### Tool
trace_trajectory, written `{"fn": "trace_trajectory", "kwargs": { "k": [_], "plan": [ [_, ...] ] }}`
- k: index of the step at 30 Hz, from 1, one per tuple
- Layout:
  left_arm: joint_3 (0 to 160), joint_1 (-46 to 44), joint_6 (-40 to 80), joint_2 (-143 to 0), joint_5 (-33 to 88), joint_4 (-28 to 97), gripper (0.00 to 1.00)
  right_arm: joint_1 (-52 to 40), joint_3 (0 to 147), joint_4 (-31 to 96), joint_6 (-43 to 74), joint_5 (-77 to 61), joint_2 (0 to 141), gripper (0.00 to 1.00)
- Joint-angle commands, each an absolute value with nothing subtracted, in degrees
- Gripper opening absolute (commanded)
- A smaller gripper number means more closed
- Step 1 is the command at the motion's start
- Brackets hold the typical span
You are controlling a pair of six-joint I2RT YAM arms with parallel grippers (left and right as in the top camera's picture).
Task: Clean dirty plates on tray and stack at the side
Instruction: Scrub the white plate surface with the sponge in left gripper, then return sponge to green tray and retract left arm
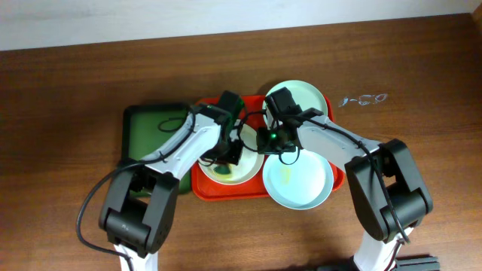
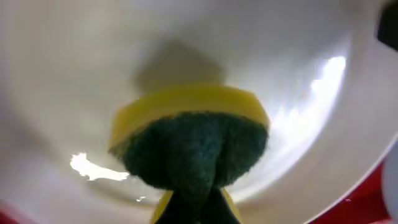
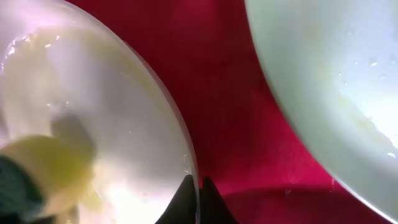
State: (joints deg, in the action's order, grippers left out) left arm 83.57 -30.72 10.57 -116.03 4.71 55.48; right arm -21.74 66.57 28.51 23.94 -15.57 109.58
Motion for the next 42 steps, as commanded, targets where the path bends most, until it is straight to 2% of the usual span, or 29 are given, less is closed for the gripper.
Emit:
{"fn": "trace_trajectory", "kwargs": {
  "k": [1,3,8,11,14,16,18,23,28,34,42],
  "plan": [
    [88.4,-30.2,11.3,-115.2,-7.7,55.8,0.00,-21.8,67.7,28.3,24.0,-15.9,110.0,0.04],
    [87.9,-30.2,14.0,-115.5,-10.4,54.7,0.00,-21.8,67.7,28.3,24.0,-15.9,110.0,0.04],
    [87.8,-30.2,14.6,-121.6,-8.4,47.4,0.00,-21.8,67.7,28.3,24.0,-15.9,110.0,0.04],
    [87.8,-30.2,13.4,-125.5,-0.6,45.6,0.00,-21.8,67.7,28.3,24.0,-15.9,110.0,0.04],
    [88.8,-30.2,5.1,-124.9,15.9,47.9,0.00,-21.8,67.7,28.2,24.0,-15.9,110.0,0.04],
    [92.0,-30.2,4.1,-123.4,18.2,52.8,0.00,-21.8,67.7,28.1,24.0,-15.9,110.0,0.04],
    [94.9,-30.2,4.2,-121.3,13.7,57.0,0.00,-21.8,67.7,28.1,24.0,-15.9,110.0,0.04],
    [96.7,-30.2,4.9,-120.9,-12.3,63.7,0.01,-21.8,67.7,28.1,24.0,-16.3,110.0,0.04],
    [96.7,-30.1,6.4,-120.9,-21.4,63.3,0.00,-21.8,67.7,28.1,24.0,-16.3,110.0,0.04],
    [103.9,-25.3,11.1,-116.9,-14.4,68.2,0.00,-21.8,67.7,28.1,24.0,-16.3,110.0,0.05],
    [104.0,-6.4,10.2,-114.7,-7.6,71.5,0.00,-21.8,67.7,28.2,24.0,-16.2,110.0,0.05]
  ]
}}
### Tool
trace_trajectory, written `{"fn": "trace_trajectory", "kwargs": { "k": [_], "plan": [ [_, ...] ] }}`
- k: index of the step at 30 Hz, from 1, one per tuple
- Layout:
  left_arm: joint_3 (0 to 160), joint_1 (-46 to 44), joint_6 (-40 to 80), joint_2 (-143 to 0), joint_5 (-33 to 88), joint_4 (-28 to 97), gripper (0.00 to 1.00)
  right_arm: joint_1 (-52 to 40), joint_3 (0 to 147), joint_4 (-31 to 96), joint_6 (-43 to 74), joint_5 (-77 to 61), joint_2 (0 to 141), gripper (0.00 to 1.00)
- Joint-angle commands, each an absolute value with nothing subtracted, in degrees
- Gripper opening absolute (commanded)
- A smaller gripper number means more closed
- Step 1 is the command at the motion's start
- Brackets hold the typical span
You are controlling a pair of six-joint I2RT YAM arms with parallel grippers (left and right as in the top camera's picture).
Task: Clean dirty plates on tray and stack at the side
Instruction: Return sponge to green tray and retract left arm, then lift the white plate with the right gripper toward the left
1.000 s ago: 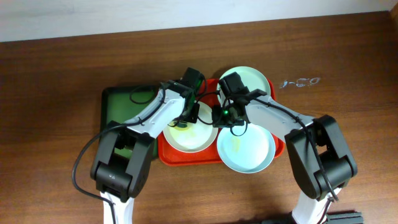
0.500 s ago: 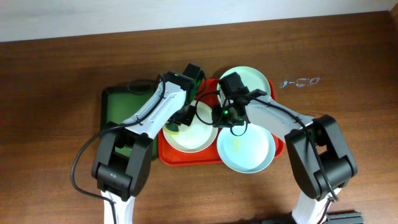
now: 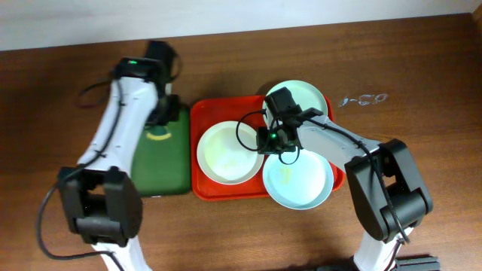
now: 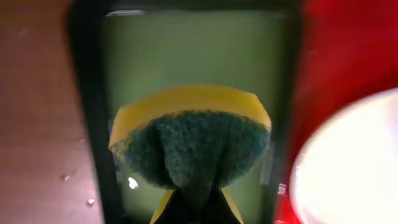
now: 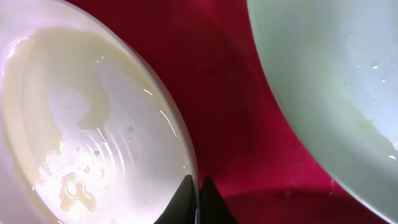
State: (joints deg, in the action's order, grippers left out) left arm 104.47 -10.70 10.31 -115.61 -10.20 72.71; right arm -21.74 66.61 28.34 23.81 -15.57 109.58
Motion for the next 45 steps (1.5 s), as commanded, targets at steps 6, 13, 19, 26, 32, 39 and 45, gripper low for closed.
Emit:
{"fn": "trace_trajectory", "kwargs": {
  "k": [6,13,19,26,32,39,45],
  "plan": [
    [92.8,-1.7,6.1,-114.8,-0.8,59.8,0.00,-21.8,67.7,28.2,24.0,-16.0,110.0,0.05],
    [83.3,-1.7,4.8,-114.8,-2.9,49.7,0.14,-21.8,67.7,28.1,24.0,-15.9,110.0,0.05],
    [90.5,-1.7,7.0,-112.8,-2.7,56.4,0.53,-21.8,67.7,28.1,24.0,-15.9,110.0,0.05],
    [107.4,3.1,10.7,-98.3,-2.6,69.3,0.99,-21.8,67.7,28.3,24.0,-15.9,110.0,0.24],
    [107.4,5.6,10.7,-92.6,-2.6,70.8,0.99,-21.8,67.4,29.9,24.0,-15.9,110.0,0.27],
    [107.4,5.6,10.7,-92.6,-2.6,70.9,0.99,-21.8,67.4,31.2,24.0,-15.9,110.0,0.04],
    [107.4,5.5,10.7,-92.6,-2.6,70.9,0.99,-21.6,71.2,37.5,24.0,-15.9,110.0,0.04]
  ]
}}
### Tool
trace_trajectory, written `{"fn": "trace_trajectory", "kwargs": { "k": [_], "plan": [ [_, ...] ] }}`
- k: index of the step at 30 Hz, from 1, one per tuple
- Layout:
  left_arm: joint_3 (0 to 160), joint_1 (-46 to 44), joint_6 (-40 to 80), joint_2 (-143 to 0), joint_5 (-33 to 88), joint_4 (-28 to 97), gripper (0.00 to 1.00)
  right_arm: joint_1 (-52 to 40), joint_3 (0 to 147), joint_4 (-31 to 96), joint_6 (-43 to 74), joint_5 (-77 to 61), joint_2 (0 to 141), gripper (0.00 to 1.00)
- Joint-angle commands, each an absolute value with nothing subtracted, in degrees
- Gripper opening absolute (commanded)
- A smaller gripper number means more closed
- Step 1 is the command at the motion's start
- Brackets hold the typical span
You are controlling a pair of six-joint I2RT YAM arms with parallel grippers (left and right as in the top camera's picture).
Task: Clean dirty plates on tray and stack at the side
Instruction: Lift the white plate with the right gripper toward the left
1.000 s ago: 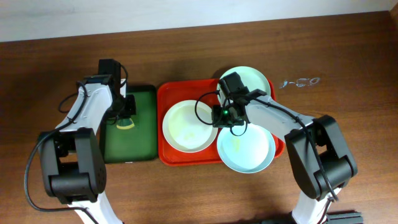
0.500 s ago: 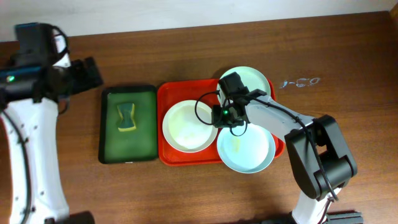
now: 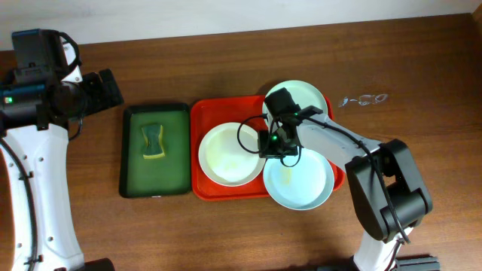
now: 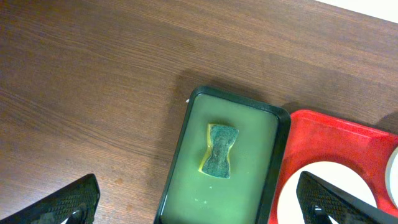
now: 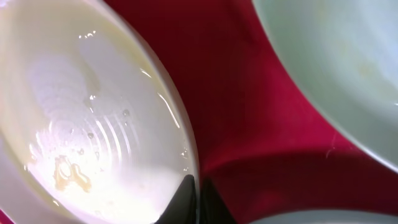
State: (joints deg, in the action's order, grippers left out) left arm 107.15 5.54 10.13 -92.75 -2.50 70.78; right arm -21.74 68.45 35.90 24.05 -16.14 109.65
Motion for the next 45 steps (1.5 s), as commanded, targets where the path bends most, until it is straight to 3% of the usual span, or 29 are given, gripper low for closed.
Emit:
{"fn": "trace_trajectory", "kwargs": {
  "k": [1,15,20,27,36,45],
  "plan": [
    [107.4,5.5,10.7,-92.6,-2.5,70.9,0.99,-21.6,73.0,39.6,24.0,-15.9,110.0,0.04],
    [107.4,5.5,10.7,-92.6,-2.6,70.9,0.99,-21.7,96.1,63.6,23.8,-15.8,108.1,0.04],
    [107.4,5.5,10.7,-92.6,-2.6,70.9,0.99,-24.7,96.6,59.6,27.5,-12.6,108.1,0.04],
    [107.4,5.5,10.7,-92.6,-2.6,70.9,0.99,-36.9,96.6,49.6,33.6,0.7,109.5,0.04],
    [107.4,5.5,10.7,-92.6,-2.5,70.9,0.99,-49.4,96.6,42.1,32.8,20.5,111.6,0.04],
    [107.4,5.5,10.7,-92.6,-2.6,70.9,0.99,-59.3,96.7,36.0,11.5,45.7,111.5,0.04]
  ]
}}
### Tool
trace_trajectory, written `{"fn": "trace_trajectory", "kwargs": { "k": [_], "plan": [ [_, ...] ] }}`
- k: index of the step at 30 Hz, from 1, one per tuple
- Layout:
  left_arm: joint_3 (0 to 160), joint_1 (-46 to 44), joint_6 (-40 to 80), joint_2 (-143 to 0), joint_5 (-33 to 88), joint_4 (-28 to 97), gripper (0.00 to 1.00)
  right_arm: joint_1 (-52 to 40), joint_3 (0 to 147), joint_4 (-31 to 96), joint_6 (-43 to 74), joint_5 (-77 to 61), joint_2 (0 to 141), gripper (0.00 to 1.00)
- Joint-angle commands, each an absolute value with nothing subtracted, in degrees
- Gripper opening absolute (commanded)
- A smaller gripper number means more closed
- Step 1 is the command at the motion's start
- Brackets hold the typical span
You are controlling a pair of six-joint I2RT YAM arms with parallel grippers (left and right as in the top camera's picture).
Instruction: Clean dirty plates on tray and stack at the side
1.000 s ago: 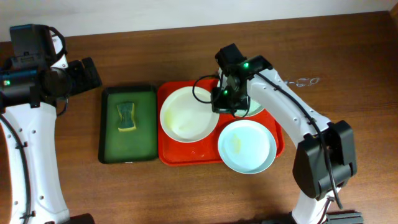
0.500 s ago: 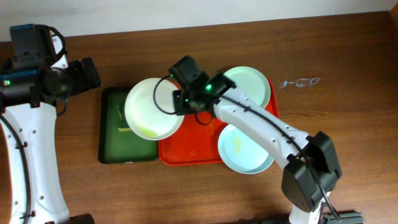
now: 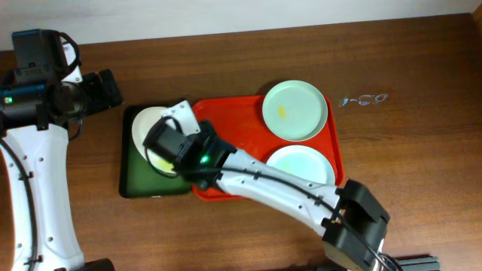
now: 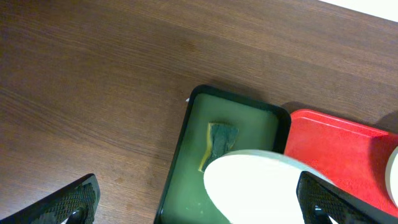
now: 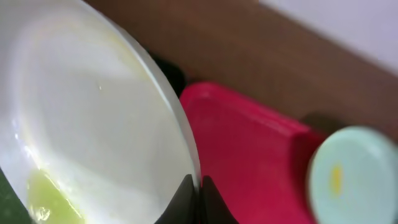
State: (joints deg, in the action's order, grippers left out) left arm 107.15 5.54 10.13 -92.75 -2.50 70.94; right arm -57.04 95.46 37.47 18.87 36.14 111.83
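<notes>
My right gripper (image 3: 169, 139) is shut on the rim of a white plate (image 3: 151, 126), holding it tilted over the green tray (image 3: 135, 177). The right wrist view shows that plate (image 5: 93, 118) with a yellow-green smear low on its face. A yellow-green sponge (image 4: 219, 138) lies in the green tray (image 4: 180, 168), half covered by the white plate (image 4: 261, 183). Two mint plates sit on the red tray (image 3: 233, 113): one with a yellow spot (image 3: 295, 110), one nearer the front (image 3: 301, 167). My left gripper (image 3: 105, 89) stands open far left, holding nothing.
The green tray and red tray lie side by side on the brown table (image 3: 407, 150). A small clear scrap (image 3: 361, 99) lies right of the red tray. My right arm (image 3: 263, 184) stretches across the front of the red tray.
My right gripper, then shut on the white plate's rim on the red tray, now holds that plate over the green tray at the left. The left arm has not moved.
First my left gripper pressed the sponge into the white plate while my right held its rim. Then the left held the sponge over the green tray. Then the sponge lay there and the left stood open far left. Now the plate hangs over the green tray.
</notes>
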Motion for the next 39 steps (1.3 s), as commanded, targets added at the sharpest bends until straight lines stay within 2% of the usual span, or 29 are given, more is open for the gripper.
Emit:
{"fn": "trace_trajectory", "kwargs": {
  "k": [1,6,11,27,34,36,39],
  "plan": [
    [107.4,5.5,10.7,-92.6,-2.6,70.9,0.99,-60.7,96.7,34.4,8.3,48.5,111.5,0.04],
    [107.4,5.5,10.7,-92.6,-2.6,70.9,0.99,-65.7,96.7,27.5,-7.8,59.7,111.5,0.04],
    [107.4,5.5,10.7,-92.6,-2.5,70.9,0.99,-67.8,96.7,20.4,-18.1,67.0,111.5,0.04],
    [107.4,5.5,10.7,-92.6,-2.5,70.9,0.99,-68.4,96.7,18.1,-19.6,72.9,111.5,0.04],
    [107.4,5.5,10.7,-92.6,-2.5,70.9,0.99,-65.9,96.7,19.2,-3.8,70.7,111.5,0.04],
    [107.4,5.5,10.7,-92.6,-2.6,70.9,0.99,-63.6,96.7,24.5,3.8,59.4,111.5,0.04],
    [107.4,5.5,10.7,-92.6,-2.5,70.9,0.99,-59.1,96.7,31.9,17.0,49.5,111.5,0.04]
  ]
}}
